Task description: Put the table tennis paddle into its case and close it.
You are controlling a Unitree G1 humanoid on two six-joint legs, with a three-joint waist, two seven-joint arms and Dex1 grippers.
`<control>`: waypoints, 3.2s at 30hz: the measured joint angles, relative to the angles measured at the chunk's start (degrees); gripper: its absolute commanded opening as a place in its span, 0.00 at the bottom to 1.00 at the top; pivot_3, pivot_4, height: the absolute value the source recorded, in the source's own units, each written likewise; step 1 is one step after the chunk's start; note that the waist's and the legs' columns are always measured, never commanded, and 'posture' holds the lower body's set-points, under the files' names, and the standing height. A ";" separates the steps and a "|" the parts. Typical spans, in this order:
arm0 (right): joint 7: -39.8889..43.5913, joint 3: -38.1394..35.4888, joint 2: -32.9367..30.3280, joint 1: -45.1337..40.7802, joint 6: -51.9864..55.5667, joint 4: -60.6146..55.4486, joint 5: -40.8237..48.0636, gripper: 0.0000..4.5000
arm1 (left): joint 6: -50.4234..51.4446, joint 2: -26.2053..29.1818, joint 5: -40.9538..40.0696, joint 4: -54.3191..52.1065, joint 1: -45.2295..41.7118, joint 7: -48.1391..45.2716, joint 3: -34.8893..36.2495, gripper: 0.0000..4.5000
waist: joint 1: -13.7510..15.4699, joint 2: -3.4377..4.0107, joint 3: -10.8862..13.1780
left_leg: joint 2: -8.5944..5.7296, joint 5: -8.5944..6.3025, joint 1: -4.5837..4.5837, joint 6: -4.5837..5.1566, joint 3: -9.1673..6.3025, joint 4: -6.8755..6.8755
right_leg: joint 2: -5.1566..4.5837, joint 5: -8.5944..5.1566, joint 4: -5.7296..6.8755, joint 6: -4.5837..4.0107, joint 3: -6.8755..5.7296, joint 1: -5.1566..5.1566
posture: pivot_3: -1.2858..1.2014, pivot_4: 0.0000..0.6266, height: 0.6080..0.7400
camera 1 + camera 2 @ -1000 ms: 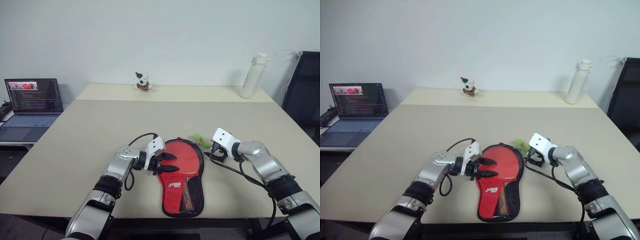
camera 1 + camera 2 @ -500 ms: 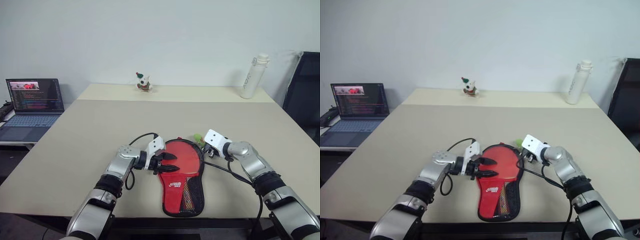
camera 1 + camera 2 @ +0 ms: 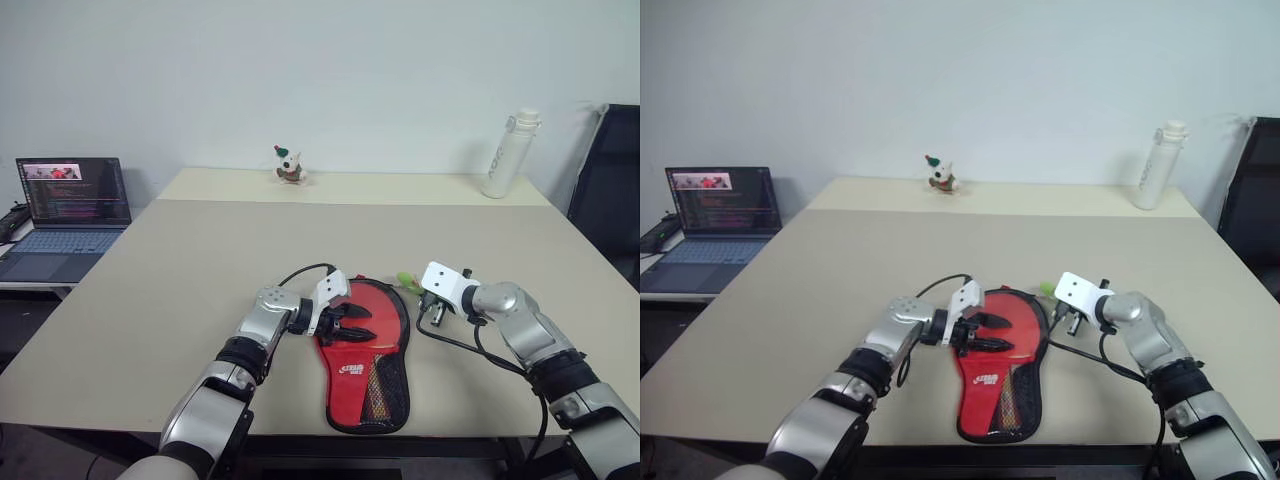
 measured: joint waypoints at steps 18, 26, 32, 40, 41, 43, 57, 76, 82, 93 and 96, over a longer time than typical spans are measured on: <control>25.56 -3.29 -27.71 23.01 12.67 -41.00 9.03 0.01 | -2.32 -2.67 0.26 8.13 -3.48 0.49 0.18 0.57 | 0.93 0.41 -0.27 | -0.17 -0.16 0.17 0.25 -0.32 0.01 | 0.13 -0.07 -0.40 0.17 -0.20 0.58 | 0.52 0.24 1.00; 27.11 -3.10 -30.76 29.80 15.88 -53.19 10.92 0.01 | -3.11 -4.29 0.58 10.25 -4.60 1.07 0.17 0.57 | 1.87 0.41 -0.27 | -0.32 -0.20 0.20 0.30 -0.51 0.01 | -0.03 -0.07 -0.57 0.17 -0.39 0.78 | 0.52 0.24 1.00; 27.38 -5.49 -34.92 35.80 16.10 -58.35 13.60 0.01 | -3.49 -5.22 0.82 10.93 -4.99 1.36 0.14 0.57 | 2.21 0.53 -0.36 | -0.76 -0.27 0.09 0.43 -1.02 -0.02 | -0.31 -0.20 -0.99 0.38 -0.82 1.10 | 0.52 0.24 1.00; 29.57 -5.92 -37.68 39.88 16.86 -65.33 19.77 0.01 | -3.53 -5.10 1.07 11.08 -5.14 1.80 0.15 0.57 | 2.96 0.65 -0.43 | -0.96 -0.39 0.00 0.42 -1.51 0.01 | -0.51 -0.29 -1.52 0.51 -1.44 1.62 | 0.52 0.24 1.00; 29.57 -5.36 -37.58 39.17 17.29 -65.42 19.90 0.01 | -3.53 -5.09 1.13 11.13 -5.15 1.89 0.15 0.57 | 2.95 0.65 -0.43 | -0.96 -0.39 0.00 0.42 -1.54 0.03 | -0.51 -0.29 -1.51 0.51 -1.45 1.63 | 0.52 0.24 1.00; 29.55 -3.71 -36.86 37.18 17.93 -65.38 19.92 0.01 | -3.53 -5.09 1.28 11.21 -5.14 2.14 0.15 0.57 | 2.91 0.65 -0.43 | -0.95 -0.42 0.01 0.48 -1.59 0.04 | -0.51 -0.29 -1.44 0.50 -1.51 1.64 | 0.52 0.24 1.00; 31.14 -5.23 -33.43 25.29 37.14 -64.49 33.59 0.39 | -3.84 -4.76 1.56 10.85 -4.46 5.24 2.03 0.57 | 1.76 0.68 -0.45 | -0.87 -0.47 0.16 0.59 -1.75 0.08 | -0.69 -0.24 -1.31 0.39 -1.60 1.81 | 0.52 0.24 1.00; -2.65 -11.66 -3.26 12.20 39.79 -31.46 31.48 0.39 | 23.02 23.06 -14.41 -40.88 22.36 -5.75 11.42 0.57 | 0.30 0.70 -0.29 | -0.85 -0.38 0.03 0.48 -1.68 -0.04 | -0.75 -0.24 -1.24 0.26 -1.54 1.55 | 0.52 0.24 1.00; -6.92 -10.81 1.10 11.45 34.87 -23.07 27.61 0.39 | 26.89 25.06 -16.09 -47.54 28.84 -1.94 12.69 0.57 | 0.11 0.72 -0.28 | -0.83 -0.37 0.03 0.49 -1.66 -0.06 | -0.73 -0.24 -1.11 0.26 -1.51 1.47 | 0.52 0.24 1.00; -13.31 -13.37 8.00 8.87 36.85 -18.07 26.69 0.64 | 29.51 25.93 -18.36 -53.84 33.12 2.88 13.36 0.57 | -0.11 0.73 -0.27 | -0.81 -0.37 0.03 0.48 -1.54 -0.08 | -0.72 -0.25 -0.86 0.25 -1.39 1.23 | 0.52 0.24 1.00; -15.74 -13.40 7.97 8.67 34.41 -17.26 24.53 0.72 | 29.50 26.39 -18.38 -53.95 33.24 3.25 13.45 0.57 | -0.07 0.73 -0.27 | -0.82 -0.37 0.02 0.48 -1.52 -0.09 | -0.72 -0.25 -0.85 0.25 -1.38 1.22 | 0.52 0.24 1.00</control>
